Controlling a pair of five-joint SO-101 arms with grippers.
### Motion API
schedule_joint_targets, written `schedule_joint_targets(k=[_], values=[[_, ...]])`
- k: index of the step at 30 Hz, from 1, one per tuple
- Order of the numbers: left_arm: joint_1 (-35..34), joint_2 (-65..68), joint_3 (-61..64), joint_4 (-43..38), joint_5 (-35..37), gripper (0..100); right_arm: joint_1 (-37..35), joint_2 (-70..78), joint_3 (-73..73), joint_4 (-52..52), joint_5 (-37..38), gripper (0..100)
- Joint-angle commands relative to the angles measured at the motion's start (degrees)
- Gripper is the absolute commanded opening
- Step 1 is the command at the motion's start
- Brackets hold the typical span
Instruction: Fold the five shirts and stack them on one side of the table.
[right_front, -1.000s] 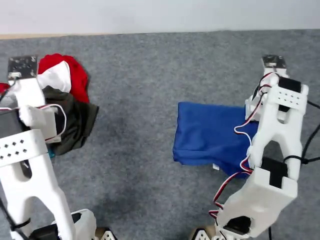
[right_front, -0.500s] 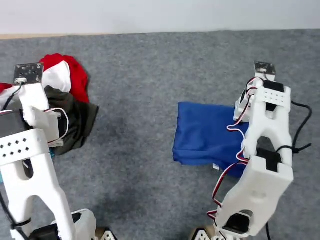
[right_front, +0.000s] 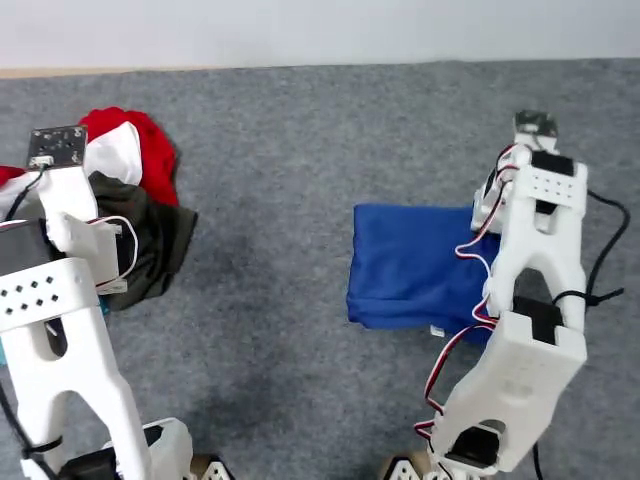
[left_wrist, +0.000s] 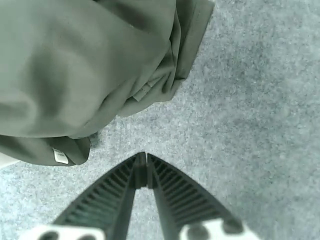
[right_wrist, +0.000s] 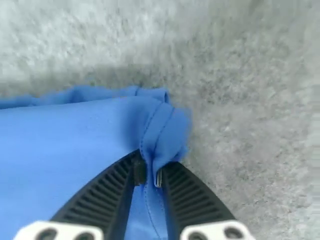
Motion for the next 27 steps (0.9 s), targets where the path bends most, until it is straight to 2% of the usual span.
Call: schedule_joint_targets(k=[1,11,16,18,27], values=[[-0.5,-1.8,-0.2,1.1,-0.1,1,0.3,-0.5,-9.5,2.1,-0.1,1.0],[-0.5,-1.8,-0.2,1.1,-0.1,1,-1.8,5.3,-12.6,-0.1,3.6,2.1],[-0.5,-1.8,-0.2,1.1,-0.1,1,-2.0,3.5,-12.6,4.7,3.8,18.6],[-0.5,-1.7,-0.2,1.1,-0.1,1,-2.0,1.3,-12.6,6.6,3.0,22.1],[-0.5,-1.8,-0.2,1.0,0.0,1,-6.5,-6.6,-12.6,19.7,3.2,15.2]])
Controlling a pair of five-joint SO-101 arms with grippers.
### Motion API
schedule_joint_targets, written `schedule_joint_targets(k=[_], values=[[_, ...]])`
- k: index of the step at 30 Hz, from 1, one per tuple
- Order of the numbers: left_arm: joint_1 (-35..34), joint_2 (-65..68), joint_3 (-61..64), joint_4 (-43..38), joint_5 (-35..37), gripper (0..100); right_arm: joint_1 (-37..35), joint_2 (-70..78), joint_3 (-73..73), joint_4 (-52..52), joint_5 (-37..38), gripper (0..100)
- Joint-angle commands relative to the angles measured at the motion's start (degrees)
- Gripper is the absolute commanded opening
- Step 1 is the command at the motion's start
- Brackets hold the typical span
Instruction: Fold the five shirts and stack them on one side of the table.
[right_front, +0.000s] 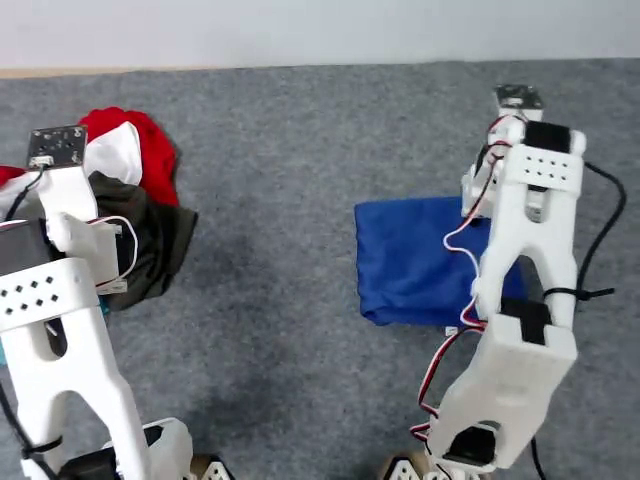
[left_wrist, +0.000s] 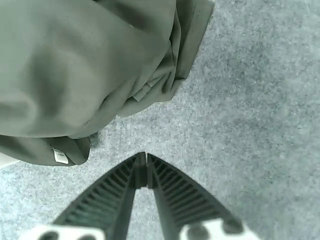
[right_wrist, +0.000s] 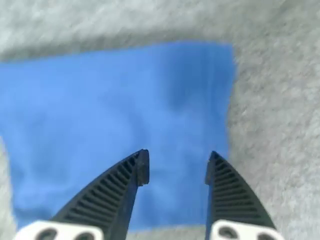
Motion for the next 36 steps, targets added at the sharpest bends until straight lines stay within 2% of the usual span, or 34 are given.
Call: schedule_joint_targets(k=[1,4,9,15,19,22,27,31,36], values=[[-0.5,-1.8,-0.2,1.1,0.0,1,-1.6,-4.8,-3.0,5.1,0.0,13.6],[-0.5,-1.8,-0.2,1.1,0.1,1,-1.3,-4.2,-1.5,7.6,-0.1,9.2],[-0.5,-1.8,-0.2,1.1,0.3,1,-0.8,0.5,4.1,5.6,-0.1,4.0],[-0.5,-1.8,-0.2,1.1,0.4,1,0.0,7.1,5.9,2.6,0.5,2.0],[-0.5,-1.9,-0.2,1.1,0.3,1,-0.5,5.1,3.3,3.0,3.6,2.4],[-0.5,-1.9,-0.2,1.1,0.3,1,-0.4,3.6,0.1,2.9,3.6,7.8],[-0.5,-1.9,-0.2,1.1,0.2,1,-0.3,3.5,-2.0,0.8,3.3,25.7],[-0.5,-1.9,-0.2,1.1,0.2,1,0.0,5.1,-2.2,-3.2,-0.5,30.0],[-0.5,-1.9,-0.2,1.1,0.2,1,0.0,11.5,-2.2,-6.9,-0.9,30.9]])
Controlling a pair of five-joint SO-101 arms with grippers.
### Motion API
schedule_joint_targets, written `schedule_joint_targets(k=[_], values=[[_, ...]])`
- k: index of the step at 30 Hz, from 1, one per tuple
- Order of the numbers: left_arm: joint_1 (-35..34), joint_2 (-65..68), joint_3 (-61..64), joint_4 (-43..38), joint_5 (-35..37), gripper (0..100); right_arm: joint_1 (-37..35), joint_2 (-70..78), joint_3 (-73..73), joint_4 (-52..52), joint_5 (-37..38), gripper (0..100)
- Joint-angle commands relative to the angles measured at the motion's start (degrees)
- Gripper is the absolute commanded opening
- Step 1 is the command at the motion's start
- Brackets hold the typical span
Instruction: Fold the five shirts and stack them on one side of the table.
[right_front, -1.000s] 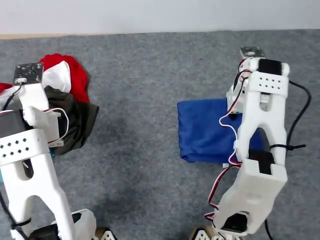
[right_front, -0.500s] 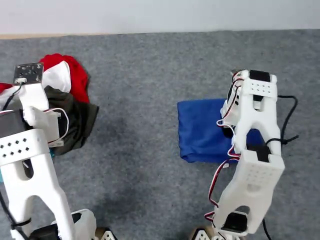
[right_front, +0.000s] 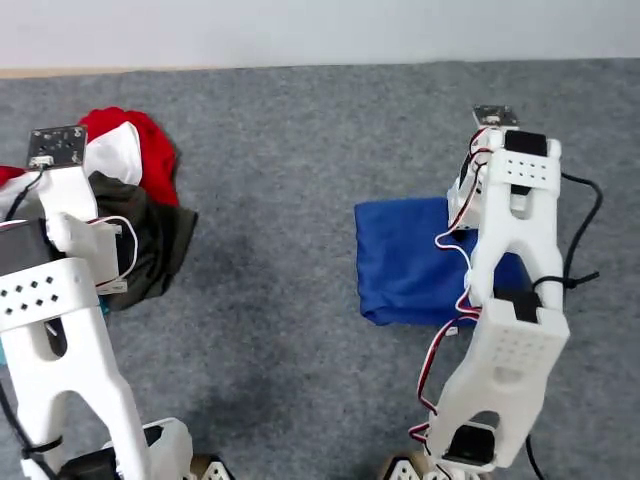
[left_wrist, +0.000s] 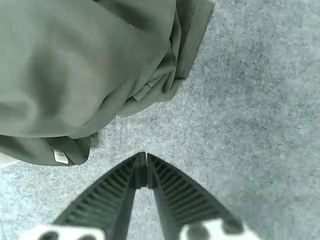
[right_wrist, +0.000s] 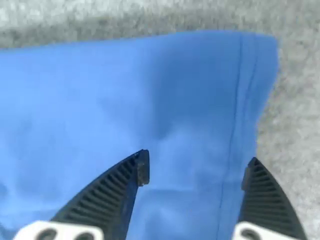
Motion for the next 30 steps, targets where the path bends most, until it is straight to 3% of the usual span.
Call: schedule_joint_targets(k=[1,8,13,19,25,30], values=[[-0.5,-1.9,-0.2,1.1,0.2,1,0.7,3.4,-3.0,-2.5,-0.7,30.9],[-0.5,-1.9,-0.2,1.1,0.1,1,-1.6,10.2,-3.1,-1.5,-0.4,27.3],[-0.5,-1.9,-0.2,1.1,0.1,1,-3.0,8.9,-3.1,-0.5,-0.3,0.0],[-0.5,-1.9,-0.2,1.1,0.1,1,-1.7,5.8,-3.1,4.4,0.4,0.9],[-0.5,-1.8,-0.2,1.1,0.1,1,0.7,-0.8,-3.1,8.9,10.6,1.0],[-0.5,-1.8,-0.2,1.1,0.1,1,4.5,-5.1,-3.1,9.2,25.8,1.0]])
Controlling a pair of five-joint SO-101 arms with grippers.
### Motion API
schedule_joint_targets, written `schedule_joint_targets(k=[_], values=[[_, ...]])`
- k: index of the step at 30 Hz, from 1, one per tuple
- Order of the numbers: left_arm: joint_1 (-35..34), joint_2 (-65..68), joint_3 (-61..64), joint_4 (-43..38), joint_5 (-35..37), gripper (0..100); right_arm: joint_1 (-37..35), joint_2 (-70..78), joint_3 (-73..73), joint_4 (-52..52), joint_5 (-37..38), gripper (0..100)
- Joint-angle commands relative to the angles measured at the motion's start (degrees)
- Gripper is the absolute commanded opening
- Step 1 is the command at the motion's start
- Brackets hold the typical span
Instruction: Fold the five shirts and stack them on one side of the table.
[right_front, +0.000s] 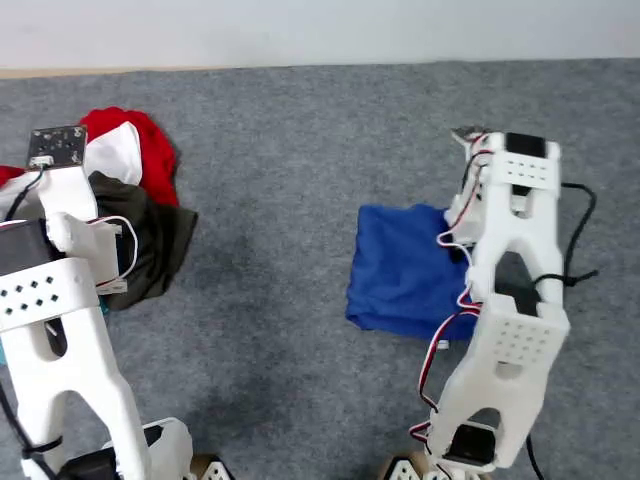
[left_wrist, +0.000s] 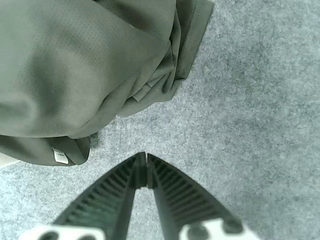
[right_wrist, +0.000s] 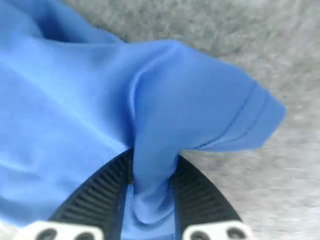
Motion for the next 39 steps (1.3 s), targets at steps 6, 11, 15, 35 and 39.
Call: schedule_joint_targets(k=[6,11,15,35,39], values=[[-0.5,-1.8,-0.2,1.1,0.1,1,5.6,-5.4,-2.5,-10.5,30.9,1.0],[-0.5,-1.8,-0.2,1.1,0.1,1,4.9,-4.0,-2.5,-23.5,44.7,1.0],[-0.5,-1.8,-0.2,1.1,0.1,1,3.6,-0.5,-2.5,-30.0,49.0,1.3],[-0.5,-1.9,-0.2,1.1,0.1,1,5.1,-11.1,-3.7,-22.7,-8.9,20.6],[-0.5,-1.9,-0.2,1.1,0.0,1,5.1,-13.4,-3.7,-13.8,-22.5,20.6]])
